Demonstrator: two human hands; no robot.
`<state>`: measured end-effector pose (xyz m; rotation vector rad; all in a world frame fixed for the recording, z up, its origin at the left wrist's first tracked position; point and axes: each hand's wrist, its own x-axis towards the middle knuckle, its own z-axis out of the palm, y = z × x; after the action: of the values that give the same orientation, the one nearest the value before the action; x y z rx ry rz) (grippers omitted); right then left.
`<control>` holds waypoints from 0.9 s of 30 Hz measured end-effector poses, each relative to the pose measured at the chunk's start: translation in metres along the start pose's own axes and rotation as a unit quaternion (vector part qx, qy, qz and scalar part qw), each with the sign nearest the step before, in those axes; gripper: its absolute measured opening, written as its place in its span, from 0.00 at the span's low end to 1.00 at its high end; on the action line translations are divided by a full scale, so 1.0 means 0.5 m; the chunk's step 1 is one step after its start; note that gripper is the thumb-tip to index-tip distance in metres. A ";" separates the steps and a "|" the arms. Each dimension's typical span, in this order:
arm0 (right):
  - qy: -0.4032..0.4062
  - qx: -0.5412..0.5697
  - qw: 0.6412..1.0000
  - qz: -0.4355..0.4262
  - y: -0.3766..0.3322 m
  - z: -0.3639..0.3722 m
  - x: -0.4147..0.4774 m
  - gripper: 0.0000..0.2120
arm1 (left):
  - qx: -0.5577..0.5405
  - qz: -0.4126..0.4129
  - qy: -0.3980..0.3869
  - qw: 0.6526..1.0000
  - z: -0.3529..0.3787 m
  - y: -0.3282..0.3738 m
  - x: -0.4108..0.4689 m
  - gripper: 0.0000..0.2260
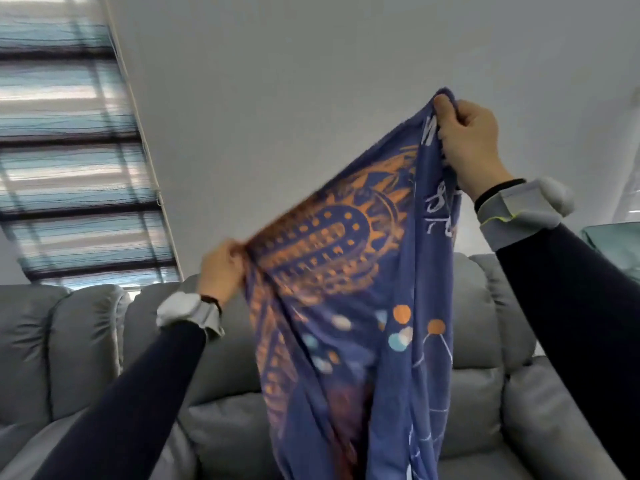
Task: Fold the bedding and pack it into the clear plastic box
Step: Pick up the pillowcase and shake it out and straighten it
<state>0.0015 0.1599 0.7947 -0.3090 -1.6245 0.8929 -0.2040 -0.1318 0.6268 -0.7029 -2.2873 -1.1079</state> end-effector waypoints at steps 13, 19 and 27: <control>0.062 -0.057 0.996 -0.021 -0.010 0.053 -0.060 0.21 | -0.152 0.019 -0.185 0.971 0.182 -0.040 -0.327 0.14; 0.049 -0.003 0.998 -0.035 -0.035 0.087 -0.072 0.20 | -0.151 0.053 -0.123 0.979 0.199 0.000 -0.413 0.14; 0.062 0.003 0.994 -0.093 -0.085 0.095 -0.083 0.20 | -0.241 0.035 -0.324 0.914 0.217 0.133 -0.493 0.16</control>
<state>-0.0199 0.0869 0.7937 -0.2012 -1.5085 0.7236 -0.0015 -0.0648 0.4497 -1.5280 -2.4762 -1.6090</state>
